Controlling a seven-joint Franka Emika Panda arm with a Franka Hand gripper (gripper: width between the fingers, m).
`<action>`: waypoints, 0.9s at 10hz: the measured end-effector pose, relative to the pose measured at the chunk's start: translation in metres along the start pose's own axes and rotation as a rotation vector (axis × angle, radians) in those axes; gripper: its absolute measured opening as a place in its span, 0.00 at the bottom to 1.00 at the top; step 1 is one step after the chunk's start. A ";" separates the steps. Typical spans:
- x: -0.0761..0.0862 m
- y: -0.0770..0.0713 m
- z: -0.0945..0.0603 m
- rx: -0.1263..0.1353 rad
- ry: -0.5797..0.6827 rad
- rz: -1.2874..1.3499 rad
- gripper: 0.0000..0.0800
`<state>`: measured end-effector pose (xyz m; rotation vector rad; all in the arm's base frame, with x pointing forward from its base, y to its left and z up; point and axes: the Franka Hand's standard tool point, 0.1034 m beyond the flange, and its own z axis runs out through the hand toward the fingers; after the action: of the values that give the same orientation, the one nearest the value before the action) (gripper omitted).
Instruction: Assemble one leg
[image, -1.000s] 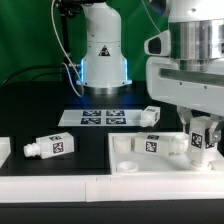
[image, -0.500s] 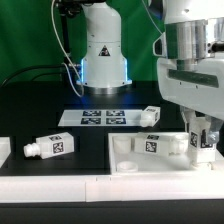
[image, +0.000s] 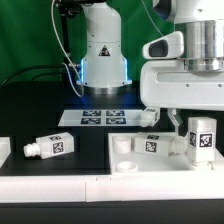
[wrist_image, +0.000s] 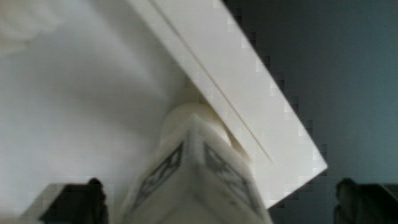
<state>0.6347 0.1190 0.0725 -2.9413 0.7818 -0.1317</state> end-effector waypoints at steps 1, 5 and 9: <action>0.001 0.000 0.000 -0.007 0.004 -0.110 0.81; -0.003 -0.005 0.000 -0.037 0.015 -0.450 0.81; 0.000 0.001 0.001 -0.044 0.018 -0.308 0.36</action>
Offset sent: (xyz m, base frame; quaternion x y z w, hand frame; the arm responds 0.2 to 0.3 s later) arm -0.0091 0.0197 -0.0026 0.0001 -0.0010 -0.2284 0.9736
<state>0.6344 0.1179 0.0714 -3.0850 0.3309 -0.1652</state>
